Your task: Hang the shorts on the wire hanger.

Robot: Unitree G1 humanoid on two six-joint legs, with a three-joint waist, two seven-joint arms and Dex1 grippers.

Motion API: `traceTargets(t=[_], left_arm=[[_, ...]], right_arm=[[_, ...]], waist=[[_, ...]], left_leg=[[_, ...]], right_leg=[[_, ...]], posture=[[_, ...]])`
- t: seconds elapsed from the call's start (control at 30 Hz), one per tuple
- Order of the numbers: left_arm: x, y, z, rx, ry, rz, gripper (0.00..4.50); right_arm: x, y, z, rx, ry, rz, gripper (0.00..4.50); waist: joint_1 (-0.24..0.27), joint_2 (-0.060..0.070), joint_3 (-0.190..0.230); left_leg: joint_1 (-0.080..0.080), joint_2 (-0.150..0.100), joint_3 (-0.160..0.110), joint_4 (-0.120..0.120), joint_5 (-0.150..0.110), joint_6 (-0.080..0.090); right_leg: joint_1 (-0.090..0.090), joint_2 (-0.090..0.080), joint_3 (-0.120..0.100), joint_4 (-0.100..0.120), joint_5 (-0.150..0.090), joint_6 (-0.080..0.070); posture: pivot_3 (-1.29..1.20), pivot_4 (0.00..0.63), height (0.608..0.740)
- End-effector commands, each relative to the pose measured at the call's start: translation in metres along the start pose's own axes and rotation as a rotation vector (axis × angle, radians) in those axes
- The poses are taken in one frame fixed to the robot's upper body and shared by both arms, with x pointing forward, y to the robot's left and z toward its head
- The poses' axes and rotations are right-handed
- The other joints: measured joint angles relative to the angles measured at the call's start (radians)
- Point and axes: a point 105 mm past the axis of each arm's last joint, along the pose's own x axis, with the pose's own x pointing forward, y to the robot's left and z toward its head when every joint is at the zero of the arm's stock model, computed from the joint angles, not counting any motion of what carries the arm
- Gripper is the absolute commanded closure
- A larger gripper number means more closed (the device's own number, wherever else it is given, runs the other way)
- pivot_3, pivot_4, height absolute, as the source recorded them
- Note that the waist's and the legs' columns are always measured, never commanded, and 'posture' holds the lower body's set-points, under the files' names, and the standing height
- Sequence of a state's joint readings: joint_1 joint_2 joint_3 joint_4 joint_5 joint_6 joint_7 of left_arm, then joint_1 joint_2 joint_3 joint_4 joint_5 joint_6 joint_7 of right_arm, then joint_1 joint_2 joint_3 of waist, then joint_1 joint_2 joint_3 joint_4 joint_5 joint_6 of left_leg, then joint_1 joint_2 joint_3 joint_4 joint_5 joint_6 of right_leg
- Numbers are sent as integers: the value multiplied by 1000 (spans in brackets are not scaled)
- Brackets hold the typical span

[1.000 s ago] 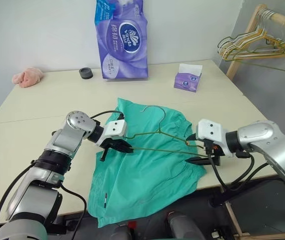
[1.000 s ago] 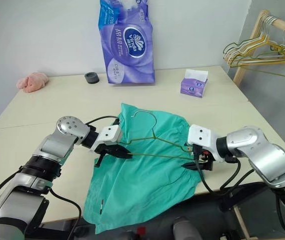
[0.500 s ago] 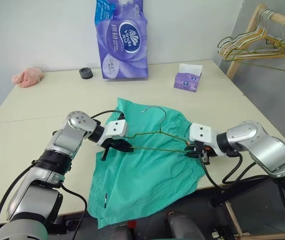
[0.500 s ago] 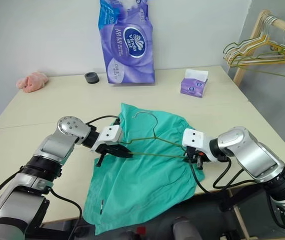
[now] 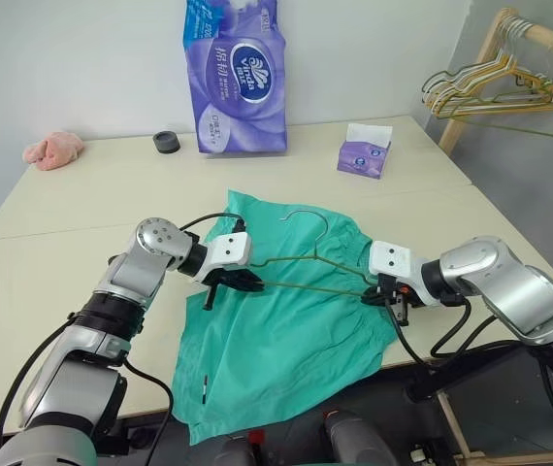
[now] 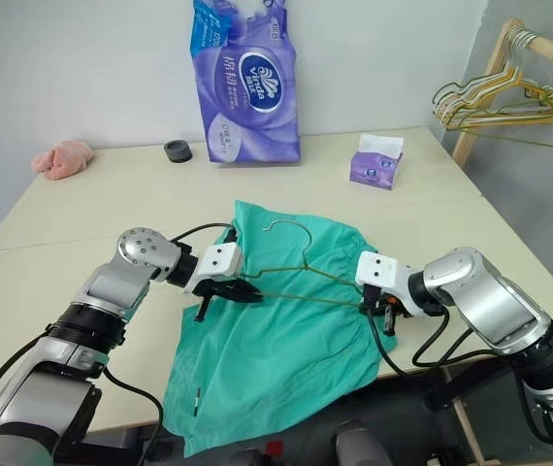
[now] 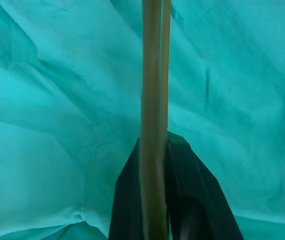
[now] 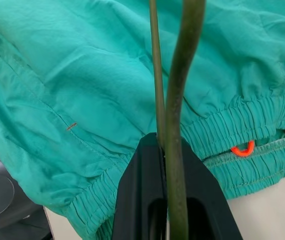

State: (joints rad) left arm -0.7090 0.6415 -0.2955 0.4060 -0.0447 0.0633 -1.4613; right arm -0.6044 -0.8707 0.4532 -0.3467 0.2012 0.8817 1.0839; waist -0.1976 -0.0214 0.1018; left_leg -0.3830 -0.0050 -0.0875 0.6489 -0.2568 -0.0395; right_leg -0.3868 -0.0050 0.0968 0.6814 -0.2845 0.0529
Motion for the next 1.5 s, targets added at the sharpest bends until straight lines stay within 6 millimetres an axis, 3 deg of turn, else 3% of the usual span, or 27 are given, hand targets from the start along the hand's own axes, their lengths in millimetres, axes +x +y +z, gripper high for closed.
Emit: traceTargets(t=[0.03,0.23,0.53,0.67,0.8,1.0,1.23,1.5], left_arm=[[-6,7,13,6,-65,53,3182],[-18,25,13,-71,-126,175,1434],[-86,69,5,-201,-161,461,1434],[-98,69,-12,-231,-132,519,1434],[-79,53,-14,-260,-172,412,1434],[-53,29,3,-278,-246,237,1434],[-43,13,13,-294,-282,129,1434],[-35,18,10,-316,-288,144,1434]], right_arm=[[-7,-4,7,-7,-35,-32,4500],[-11,-6,2,29,-43,-53,4500],[-34,-10,-24,152,-35,-124,4500],[-64,-4,-59,313,-8,-176,4500],[-88,10,-86,468,-3,-225,4500],[-101,29,-113,669,-32,-296,4500],[-91,46,-118,859,-130,-307,4500],[-70,57,-113,958,-165,-248,4500]], waist=[[0,0,0],[0,0,0],[0,0,0],[4,0,0],[4,0,0],[3,0,0],[0,0,-1],[2,0,-1]], left_leg=[[0,0,0,0,0,0],[0,0,-1,0,0,0],[-1,-1,-1,1,0,0],[-1,-2,-1,0,0,0],[-1,-2,-1,1,0,0],[-1,-1,3,3,0,0],[0,-1,5,2,0,0],[0,-1,6,2,0,0]], right_leg=[[0,0,0,0,0,0],[0,0,0,0,0,0],[0,-1,-1,0,0,0],[0,-2,-1,0,0,0],[0,-3,-1,0,0,0],[2,-1,-1,0,0,1],[2,1,0,0,0,1],[2,1,1,0,0,2]], posture=[[-196,55,740],[-201,54,740],[-188,55,740],[-196,56,740],[-213,59,740],[-229,62,740],[-229,61,740],[-226,55,740]])
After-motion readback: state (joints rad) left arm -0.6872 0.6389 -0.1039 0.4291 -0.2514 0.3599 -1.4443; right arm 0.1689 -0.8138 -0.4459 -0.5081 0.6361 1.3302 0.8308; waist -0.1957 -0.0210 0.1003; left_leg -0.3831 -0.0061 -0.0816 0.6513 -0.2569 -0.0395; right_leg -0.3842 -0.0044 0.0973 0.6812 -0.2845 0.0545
